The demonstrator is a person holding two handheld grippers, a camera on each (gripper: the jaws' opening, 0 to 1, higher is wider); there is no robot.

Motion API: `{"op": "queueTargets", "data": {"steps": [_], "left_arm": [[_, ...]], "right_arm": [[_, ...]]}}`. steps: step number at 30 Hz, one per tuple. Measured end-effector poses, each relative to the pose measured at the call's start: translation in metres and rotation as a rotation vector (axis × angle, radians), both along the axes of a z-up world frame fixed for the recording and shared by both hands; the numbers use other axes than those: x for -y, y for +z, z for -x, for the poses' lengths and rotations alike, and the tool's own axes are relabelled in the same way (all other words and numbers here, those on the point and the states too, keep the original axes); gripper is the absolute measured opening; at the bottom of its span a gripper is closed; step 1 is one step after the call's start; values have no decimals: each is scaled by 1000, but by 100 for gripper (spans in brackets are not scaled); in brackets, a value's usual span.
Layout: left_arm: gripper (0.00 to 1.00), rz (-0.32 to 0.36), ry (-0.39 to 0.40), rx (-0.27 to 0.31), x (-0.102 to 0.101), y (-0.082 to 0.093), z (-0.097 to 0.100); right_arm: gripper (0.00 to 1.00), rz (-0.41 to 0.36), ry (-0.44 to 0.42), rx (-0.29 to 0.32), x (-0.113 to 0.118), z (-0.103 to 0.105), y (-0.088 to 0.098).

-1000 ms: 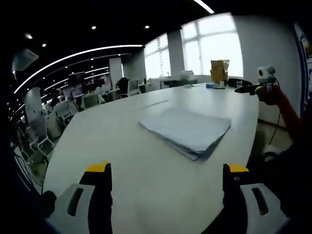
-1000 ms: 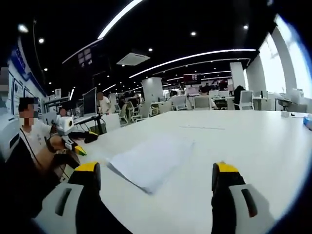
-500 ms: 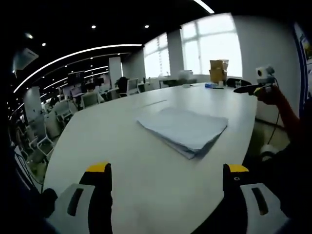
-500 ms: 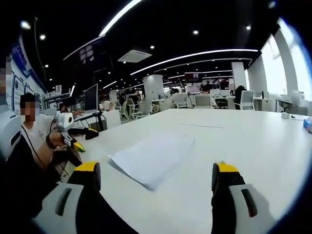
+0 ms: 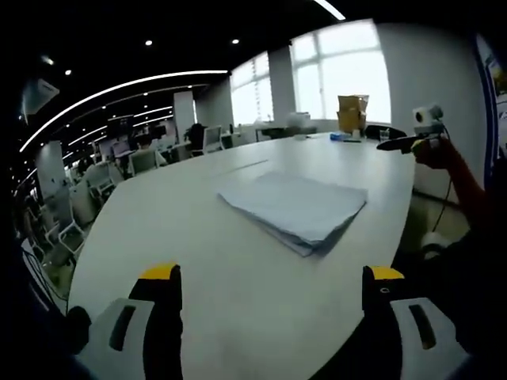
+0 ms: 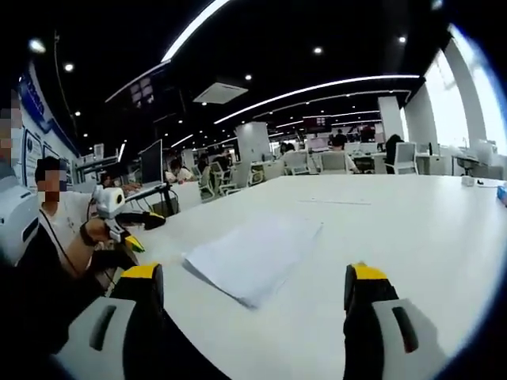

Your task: Organize the stack of printing papers by aligning and flattening the scattered papers on the table

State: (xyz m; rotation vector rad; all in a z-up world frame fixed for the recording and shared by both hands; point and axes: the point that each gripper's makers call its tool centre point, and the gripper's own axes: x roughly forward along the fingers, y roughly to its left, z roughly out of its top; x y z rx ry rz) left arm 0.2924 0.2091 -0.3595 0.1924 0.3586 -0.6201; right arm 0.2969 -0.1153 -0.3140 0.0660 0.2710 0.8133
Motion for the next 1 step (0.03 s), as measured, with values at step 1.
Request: {"op": "queueTargets", "data": {"steps": [1], "left_arm": [[97,-1,0,0,0,0,0]], "right_arm": [[90,0,0,-1,0,0,0]]}}
